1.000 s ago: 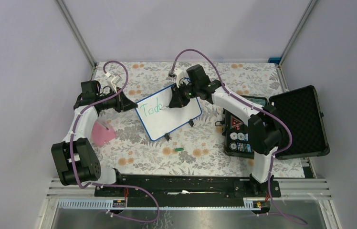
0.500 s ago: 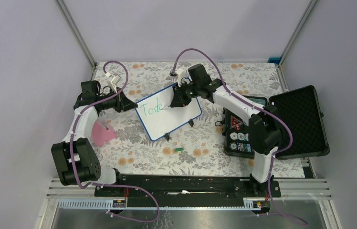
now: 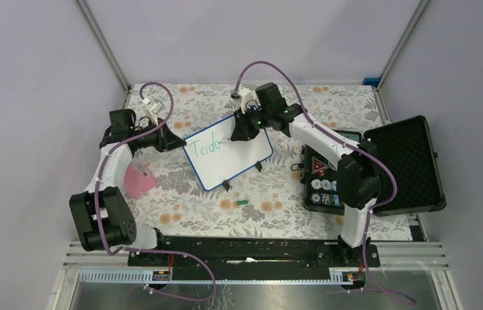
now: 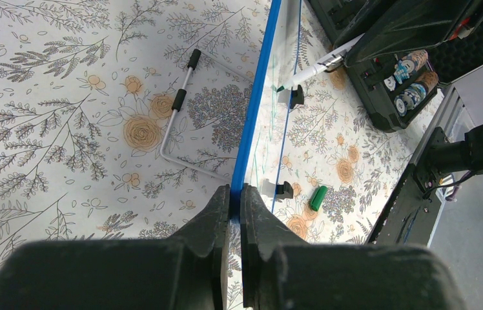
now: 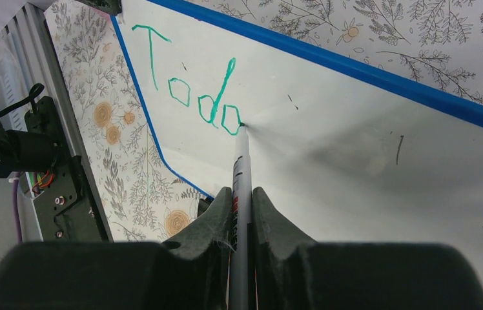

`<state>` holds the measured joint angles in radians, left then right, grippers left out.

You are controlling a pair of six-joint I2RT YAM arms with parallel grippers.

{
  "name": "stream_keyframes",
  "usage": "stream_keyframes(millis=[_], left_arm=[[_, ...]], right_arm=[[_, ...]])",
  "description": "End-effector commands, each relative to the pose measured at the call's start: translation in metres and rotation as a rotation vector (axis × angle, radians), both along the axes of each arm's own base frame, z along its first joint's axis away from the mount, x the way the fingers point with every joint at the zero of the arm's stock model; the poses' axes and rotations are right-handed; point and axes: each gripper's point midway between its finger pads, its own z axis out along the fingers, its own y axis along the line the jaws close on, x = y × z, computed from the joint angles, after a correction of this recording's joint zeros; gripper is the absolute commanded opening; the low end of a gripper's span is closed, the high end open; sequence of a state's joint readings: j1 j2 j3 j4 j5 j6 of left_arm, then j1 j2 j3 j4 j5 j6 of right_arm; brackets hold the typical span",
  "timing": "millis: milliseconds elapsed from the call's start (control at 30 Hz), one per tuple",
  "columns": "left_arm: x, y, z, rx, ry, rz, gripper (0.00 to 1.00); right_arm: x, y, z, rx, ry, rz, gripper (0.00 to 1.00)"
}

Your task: Write a sentence on the whiteboard

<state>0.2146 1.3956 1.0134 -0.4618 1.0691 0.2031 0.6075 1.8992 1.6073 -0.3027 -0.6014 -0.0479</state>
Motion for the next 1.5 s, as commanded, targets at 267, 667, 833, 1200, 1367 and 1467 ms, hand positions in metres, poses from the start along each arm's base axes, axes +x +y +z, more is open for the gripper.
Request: stream_keyframes(millis=[267, 667, 833, 1200, 1367, 1467], left_arm=[[0.009, 0.002, 0.016, 0.048, -0.1, -0.005, 0.0], [0.01, 0.003, 0.016, 0.05, -0.099, -0.003, 0.0], [0.009, 0.002, 0.016, 0.049, -0.098, -0.004, 0.0], [0.01, 0.003, 0.017, 0.05, -0.1, -0.003, 0.0], [0.009, 0.001, 0.017, 0.045, -0.098, -0.007, 0.0], [0.009, 0.002, 0.018, 0.046, -0.101, -0.005, 0.0]], right_arm=[[0.012, -0.004, 0.01, 0.01, -0.062, -0.021, 0.0], [0.002, -0.006, 0.0, 0.001, -0.039, 0.002, 0.0], [0.002, -0.008, 0.0, -0.004, -0.047, -0.004, 0.0], [0.005, -0.016, 0.032, 0.029, -0.099, 0.007, 0.0], [-0.002, -0.015, 0.043, 0.06, -0.101, 0.03, 0.0], [-0.001, -0.014, 0.045, 0.064, -0.106, 0.032, 0.0]])
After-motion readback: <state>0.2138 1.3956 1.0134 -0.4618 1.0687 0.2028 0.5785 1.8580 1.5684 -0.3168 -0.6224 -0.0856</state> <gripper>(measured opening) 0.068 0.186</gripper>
